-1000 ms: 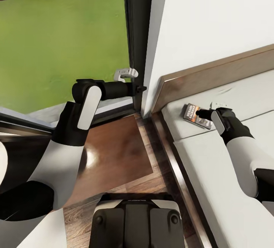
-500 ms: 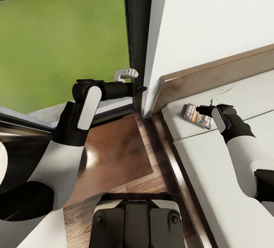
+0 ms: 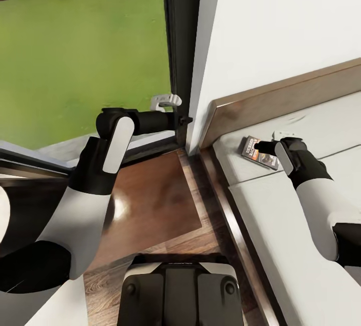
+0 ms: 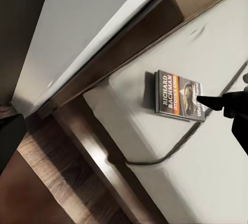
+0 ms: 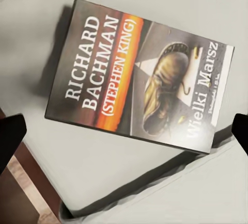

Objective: In the bedroom, move the book from the bed onto either nightstand, and place the two sandals side by side next to the bed.

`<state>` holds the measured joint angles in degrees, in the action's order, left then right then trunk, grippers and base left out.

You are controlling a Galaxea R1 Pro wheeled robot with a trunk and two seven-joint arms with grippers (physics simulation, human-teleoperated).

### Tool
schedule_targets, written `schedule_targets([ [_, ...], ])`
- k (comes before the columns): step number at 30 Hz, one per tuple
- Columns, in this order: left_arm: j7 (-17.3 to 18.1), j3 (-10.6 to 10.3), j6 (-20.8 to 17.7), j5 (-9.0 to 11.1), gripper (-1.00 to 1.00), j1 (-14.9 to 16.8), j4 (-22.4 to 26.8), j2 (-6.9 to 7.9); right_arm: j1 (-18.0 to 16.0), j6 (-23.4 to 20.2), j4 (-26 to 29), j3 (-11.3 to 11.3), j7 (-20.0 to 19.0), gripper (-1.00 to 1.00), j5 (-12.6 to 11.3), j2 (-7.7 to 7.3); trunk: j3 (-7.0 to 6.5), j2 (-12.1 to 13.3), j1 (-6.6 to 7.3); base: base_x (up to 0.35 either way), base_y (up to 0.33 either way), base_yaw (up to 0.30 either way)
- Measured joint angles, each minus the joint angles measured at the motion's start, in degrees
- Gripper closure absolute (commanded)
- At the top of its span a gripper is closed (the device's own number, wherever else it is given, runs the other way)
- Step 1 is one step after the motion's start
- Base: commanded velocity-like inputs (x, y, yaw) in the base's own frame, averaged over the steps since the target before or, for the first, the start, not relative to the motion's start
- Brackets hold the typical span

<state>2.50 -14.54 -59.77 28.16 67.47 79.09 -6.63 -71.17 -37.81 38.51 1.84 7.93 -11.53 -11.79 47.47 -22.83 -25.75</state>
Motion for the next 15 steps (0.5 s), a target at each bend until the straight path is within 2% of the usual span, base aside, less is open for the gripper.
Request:
schedule_targets([
  [4,0.0,0.0,0.0,0.0,-1.00,0.0,0.0,0.02,0.0,0.0,0.0,0.4,0.0,-1.00,0.0,-0.01,0.00,0.0,0.00,0.000,0.000,0.000],
  [15,0.0,0.0,0.0,0.1,-1.00,0.0,0.0,-0.02,0.0,0.0,0.0,0.6,0.0,-1.00,0.0,-0.09,1.98,-4.4,-2.42,0.000,0.000,0.000],
])
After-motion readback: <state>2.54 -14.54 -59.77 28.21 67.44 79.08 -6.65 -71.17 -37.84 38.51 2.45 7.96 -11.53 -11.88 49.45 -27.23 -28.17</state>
